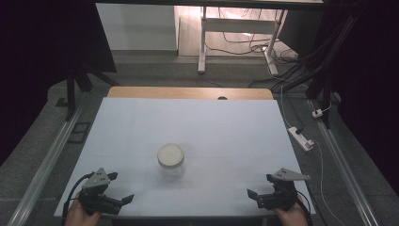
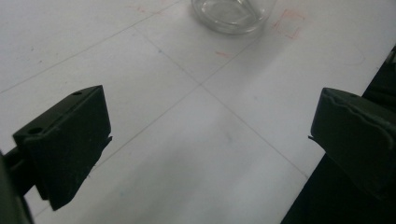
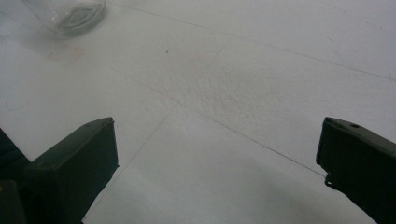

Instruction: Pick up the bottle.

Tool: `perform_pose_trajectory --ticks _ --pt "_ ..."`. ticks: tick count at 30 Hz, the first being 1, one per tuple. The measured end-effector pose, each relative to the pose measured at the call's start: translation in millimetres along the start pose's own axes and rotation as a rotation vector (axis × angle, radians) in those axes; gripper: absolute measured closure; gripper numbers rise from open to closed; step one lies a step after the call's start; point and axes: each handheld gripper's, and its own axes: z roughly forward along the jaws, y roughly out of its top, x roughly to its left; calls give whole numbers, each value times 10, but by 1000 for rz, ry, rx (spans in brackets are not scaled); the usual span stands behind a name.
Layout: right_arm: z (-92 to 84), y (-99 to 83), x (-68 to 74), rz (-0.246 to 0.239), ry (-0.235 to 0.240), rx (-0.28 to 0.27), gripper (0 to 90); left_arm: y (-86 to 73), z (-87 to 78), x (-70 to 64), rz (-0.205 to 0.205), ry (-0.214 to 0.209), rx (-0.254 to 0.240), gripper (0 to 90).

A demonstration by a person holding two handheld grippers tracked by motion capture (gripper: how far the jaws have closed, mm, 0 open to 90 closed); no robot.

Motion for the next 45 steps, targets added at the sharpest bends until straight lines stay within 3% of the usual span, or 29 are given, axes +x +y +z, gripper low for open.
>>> perform_pose_trajectory --ticks 5,13,21,32,43,45 --pt "2 2 0 1 -1 3 0 60 50 14 5 -18 -20 0" --pt "5 3 1 0 -3 6 0 158 138 37 15 -5 -44 0" --pt "9 4 3 -1 -3 9 0 280 268 -3 58 -15 -61 0" --pt "12 5 -5 4 -2 10 0 495 518 -31 71 -61 -28 0" --pt "13 6 -10 8 0 12 0 640 690 -41 95 -65 -21 0" --pt "13 6 -10 8 0 12 0 679 740 -36 101 -87 -22 0"
